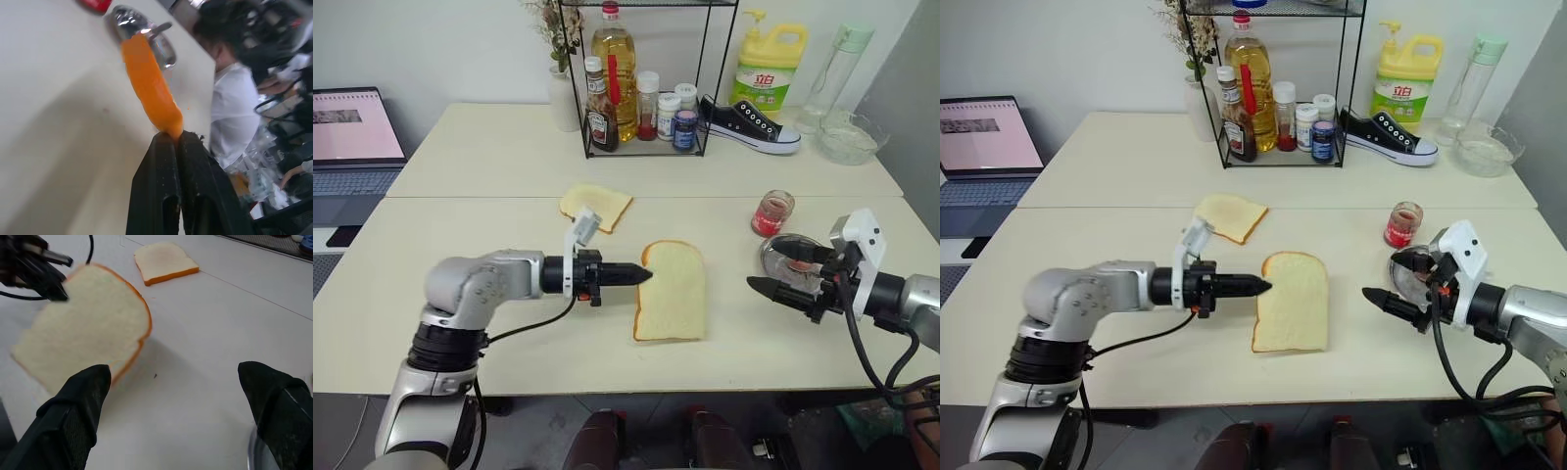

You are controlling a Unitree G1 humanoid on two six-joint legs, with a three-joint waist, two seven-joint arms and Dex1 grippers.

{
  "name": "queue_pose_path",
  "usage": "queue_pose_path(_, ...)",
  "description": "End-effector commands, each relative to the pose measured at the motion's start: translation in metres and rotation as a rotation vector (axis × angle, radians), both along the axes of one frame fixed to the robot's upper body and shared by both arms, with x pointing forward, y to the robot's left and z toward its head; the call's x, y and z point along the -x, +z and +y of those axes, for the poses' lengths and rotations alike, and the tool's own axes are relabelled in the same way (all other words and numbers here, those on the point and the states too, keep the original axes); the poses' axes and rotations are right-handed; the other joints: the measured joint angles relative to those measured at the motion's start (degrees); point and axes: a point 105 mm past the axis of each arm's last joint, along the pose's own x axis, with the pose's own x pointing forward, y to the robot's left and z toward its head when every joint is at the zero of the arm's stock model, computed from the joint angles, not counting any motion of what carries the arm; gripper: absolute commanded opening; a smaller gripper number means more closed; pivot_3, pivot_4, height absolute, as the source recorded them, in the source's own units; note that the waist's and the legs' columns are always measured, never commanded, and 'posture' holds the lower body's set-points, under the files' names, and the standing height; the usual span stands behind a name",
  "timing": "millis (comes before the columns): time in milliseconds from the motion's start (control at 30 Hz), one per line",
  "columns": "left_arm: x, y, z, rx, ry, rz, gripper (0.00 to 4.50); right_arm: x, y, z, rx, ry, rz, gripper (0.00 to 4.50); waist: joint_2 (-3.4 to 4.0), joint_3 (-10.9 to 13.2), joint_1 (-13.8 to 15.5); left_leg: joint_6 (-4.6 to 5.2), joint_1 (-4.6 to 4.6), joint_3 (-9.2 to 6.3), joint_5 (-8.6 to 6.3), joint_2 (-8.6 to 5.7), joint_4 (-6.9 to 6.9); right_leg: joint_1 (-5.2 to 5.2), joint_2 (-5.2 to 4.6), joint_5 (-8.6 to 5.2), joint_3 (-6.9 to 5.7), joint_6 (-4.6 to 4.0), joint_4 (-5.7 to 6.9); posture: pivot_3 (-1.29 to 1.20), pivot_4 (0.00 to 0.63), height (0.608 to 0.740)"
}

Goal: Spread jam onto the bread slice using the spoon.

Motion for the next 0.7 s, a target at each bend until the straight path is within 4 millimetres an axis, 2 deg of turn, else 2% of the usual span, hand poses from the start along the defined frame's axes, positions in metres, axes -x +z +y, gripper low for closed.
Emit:
queue_pose_path(33,-0.019,-0.012,0.006,-0.093,0.048,-0.141,0.04,0.007,0.011,0.003,0.009,0.014,-0.038,4.5,-0.02,0.01,0.05,0.0,-0.01,0.0,0.0,0.0,0.0,0.0,0.0,0.0,0.0,0.0,-0.01,0.0,0.15,0.74)
queue_pose_path(567,-0.03,-0.02,0.013,-0.145,0.057,-0.231,0.04,0.021,0.002,0.011,0.027,0.114,0.049,4.5,-0.03,0.01,-0.02,0.02,-0.06,-0.03,-0.01,0.0,0.01,-0.02,-0.03,0.0,-0.05,0.0,-0.02,0.0,0.15,0.74)
queue_pose_path(700,-0.032,-0.019,0.012,-0.13,0.088,-0.245,0.95,0.02,0.001,0.012,0.021,0.116,0.055,4.5,-0.03,0.02,-0.01,0.02,-0.06,-0.02,-0.01,-0.01,0.02,-0.02,-0.03,0.0,-0.04,0.0,-0.02,0.0,0.15,0.74)
